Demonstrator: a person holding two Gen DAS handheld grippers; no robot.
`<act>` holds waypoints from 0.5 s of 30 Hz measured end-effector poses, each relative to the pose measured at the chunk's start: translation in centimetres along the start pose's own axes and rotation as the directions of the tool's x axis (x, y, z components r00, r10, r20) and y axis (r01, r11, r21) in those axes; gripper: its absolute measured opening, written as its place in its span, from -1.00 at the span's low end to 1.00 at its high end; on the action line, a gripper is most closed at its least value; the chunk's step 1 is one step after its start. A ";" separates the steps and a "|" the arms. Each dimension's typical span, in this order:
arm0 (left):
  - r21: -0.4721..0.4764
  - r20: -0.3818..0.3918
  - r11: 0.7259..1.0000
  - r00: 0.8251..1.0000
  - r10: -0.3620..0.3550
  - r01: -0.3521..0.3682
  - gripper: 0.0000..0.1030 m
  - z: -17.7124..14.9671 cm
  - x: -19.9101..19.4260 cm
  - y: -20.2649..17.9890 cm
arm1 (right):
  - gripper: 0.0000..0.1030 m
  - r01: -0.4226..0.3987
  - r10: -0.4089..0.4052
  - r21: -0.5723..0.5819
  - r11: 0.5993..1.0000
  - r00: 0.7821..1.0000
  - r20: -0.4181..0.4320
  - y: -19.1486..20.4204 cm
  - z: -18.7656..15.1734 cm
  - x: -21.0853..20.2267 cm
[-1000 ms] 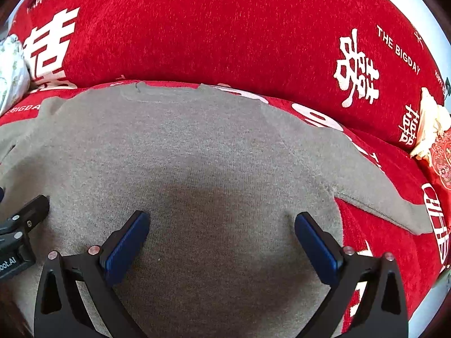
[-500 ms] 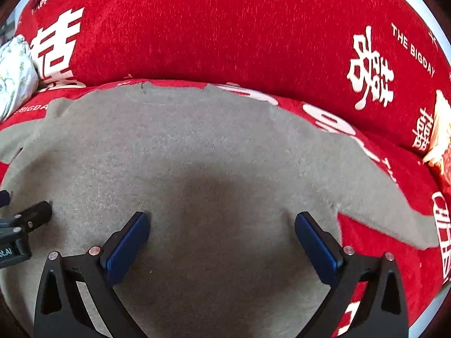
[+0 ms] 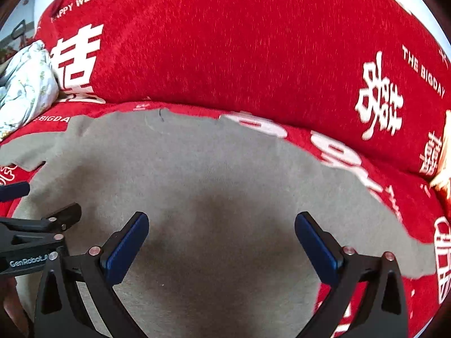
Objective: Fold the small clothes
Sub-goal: 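Move the right tool across the sweater toward the sleeve nearest it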
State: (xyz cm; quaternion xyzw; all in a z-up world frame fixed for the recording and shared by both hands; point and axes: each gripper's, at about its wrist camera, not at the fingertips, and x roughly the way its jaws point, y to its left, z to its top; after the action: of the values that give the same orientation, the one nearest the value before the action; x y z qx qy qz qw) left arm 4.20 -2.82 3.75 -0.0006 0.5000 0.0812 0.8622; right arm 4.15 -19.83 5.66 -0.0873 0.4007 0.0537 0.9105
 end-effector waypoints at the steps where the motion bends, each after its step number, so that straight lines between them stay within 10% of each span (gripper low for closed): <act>1: 0.001 0.005 1.000 1.000 0.002 -0.002 1.00 0.2 -0.1 -0.3 | 1.00 0.002 -0.002 0.001 1.000 1.000 0.008 -0.3 0.1 -0.2; 15: 0.048 0.026 0.999 1.000 -0.005 0.003 1.00 1.5 -0.4 -5.5 | 1.00 0.039 -0.043 0.138 0.990 0.999 0.026 -6.3 -0.4 0.3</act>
State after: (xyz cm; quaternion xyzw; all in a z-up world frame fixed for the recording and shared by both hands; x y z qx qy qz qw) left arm 6.03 -8.22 4.43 0.0203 0.4904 0.0674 0.8686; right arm 5.13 -26.07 5.93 -0.0318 0.3884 0.0082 0.9209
